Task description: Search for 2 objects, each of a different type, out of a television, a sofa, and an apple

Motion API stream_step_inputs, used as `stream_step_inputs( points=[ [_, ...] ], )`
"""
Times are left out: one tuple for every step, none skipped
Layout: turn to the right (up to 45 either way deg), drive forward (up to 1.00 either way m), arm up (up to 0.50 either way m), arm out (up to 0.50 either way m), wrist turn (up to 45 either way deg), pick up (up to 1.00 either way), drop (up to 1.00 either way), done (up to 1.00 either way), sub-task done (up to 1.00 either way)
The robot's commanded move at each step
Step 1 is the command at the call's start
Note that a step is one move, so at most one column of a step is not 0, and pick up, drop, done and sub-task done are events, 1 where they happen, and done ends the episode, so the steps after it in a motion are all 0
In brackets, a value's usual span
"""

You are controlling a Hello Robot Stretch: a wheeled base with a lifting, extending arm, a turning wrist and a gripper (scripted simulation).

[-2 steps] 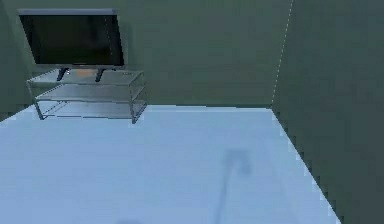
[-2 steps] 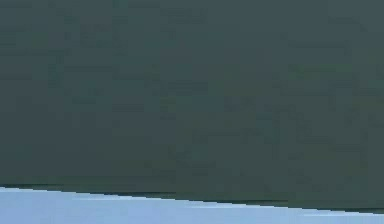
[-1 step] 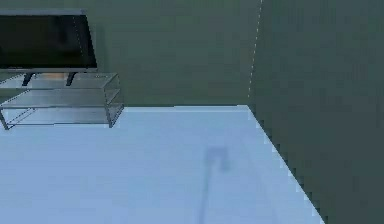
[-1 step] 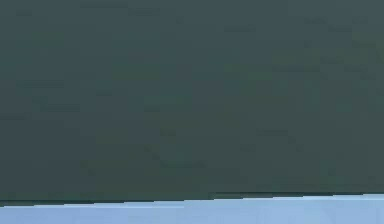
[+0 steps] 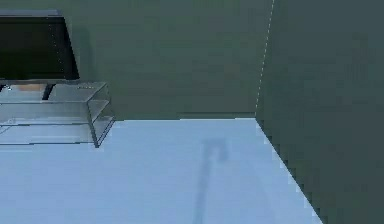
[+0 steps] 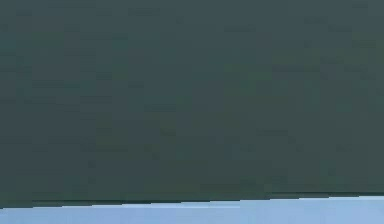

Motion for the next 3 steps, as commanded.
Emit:
stream_step_inputs(
  points=[
    [-15.0, 0.0, 0.0, 0.0, 0.0, 0.0, 0.0, 0.0, 0.0],
    [0.0, 1.0, 0.0, 0.0, 0.0, 0.0, 0.0, 0.0, 0.0],
    [0.0, 0.7, 0.0, 0.0, 0.0, 0.0, 0.0, 0.0, 0.0]
  ],
)
